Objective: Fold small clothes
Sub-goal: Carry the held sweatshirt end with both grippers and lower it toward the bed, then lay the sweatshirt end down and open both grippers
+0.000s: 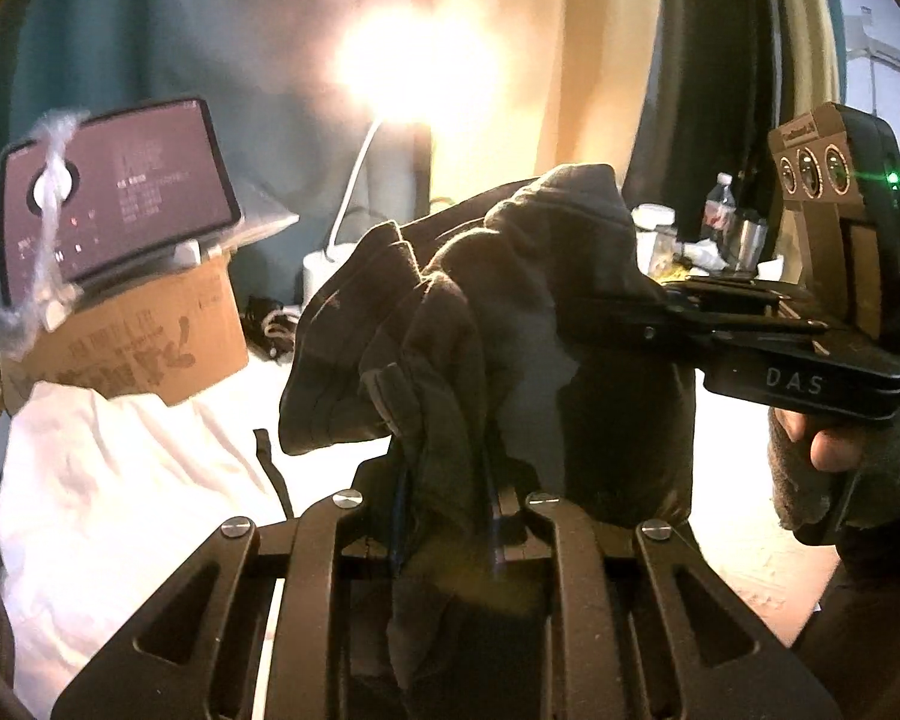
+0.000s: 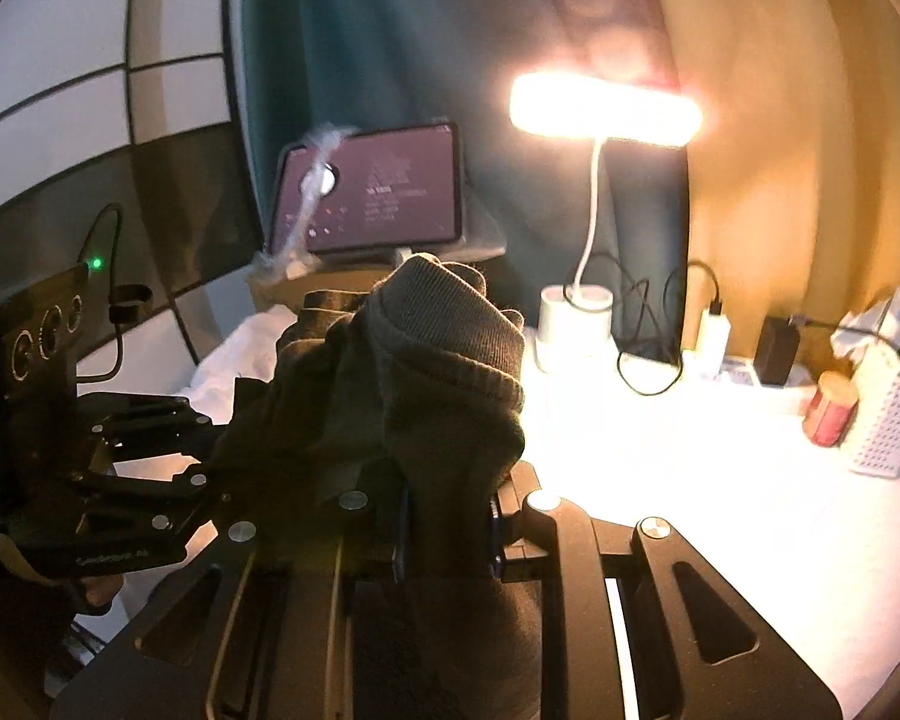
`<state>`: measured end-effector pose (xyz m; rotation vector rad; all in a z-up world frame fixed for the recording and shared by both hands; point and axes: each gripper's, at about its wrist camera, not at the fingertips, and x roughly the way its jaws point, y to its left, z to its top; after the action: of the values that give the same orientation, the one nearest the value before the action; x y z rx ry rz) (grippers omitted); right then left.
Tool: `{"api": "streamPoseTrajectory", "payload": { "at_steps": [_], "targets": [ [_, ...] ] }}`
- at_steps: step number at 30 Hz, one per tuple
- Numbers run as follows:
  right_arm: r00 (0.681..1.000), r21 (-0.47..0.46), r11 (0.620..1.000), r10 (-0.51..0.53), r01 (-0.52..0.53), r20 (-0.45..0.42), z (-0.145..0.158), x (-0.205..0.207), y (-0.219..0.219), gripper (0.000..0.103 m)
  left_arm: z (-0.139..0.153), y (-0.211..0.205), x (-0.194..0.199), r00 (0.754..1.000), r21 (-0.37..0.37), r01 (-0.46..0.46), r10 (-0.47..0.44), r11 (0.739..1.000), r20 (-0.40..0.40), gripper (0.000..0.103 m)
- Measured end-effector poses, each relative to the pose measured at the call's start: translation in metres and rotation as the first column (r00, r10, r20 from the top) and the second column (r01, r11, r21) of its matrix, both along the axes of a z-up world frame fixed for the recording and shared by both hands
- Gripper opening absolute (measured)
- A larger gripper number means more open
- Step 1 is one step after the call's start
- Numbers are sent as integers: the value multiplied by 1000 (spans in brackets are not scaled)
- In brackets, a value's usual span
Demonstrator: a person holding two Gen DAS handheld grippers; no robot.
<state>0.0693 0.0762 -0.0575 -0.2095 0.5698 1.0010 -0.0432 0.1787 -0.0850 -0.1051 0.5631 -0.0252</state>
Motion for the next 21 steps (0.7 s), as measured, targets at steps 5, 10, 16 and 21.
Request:
{"api": "streamPoseTrajectory", "payload": {
  "at_steps": [5, 10, 16, 21],
  "targets": [
    [999, -17, 1000, -10, 9, -50, -23, 26, 13, 21, -16, 12, 16, 999, -13, -6, 5, 1000, -50, 18],
    [995, -57, 998, -23, 17, -94, -46, 51, 23, 21, -32, 24, 31, 995, -32, -27, 24, 999, -95, 18],
    [989, -105, 994, -40, 25, -141, -75, 77, 36, 21, -59, 45, 58, 986, -75, -60, 47, 995, -161, 18],
    [979, -145, 988, -73, 46, -188, -97, 92, 45, 21, -75, 59, 79, 972, -100, -96, 71, 990, -224, 18]
  ]
}}
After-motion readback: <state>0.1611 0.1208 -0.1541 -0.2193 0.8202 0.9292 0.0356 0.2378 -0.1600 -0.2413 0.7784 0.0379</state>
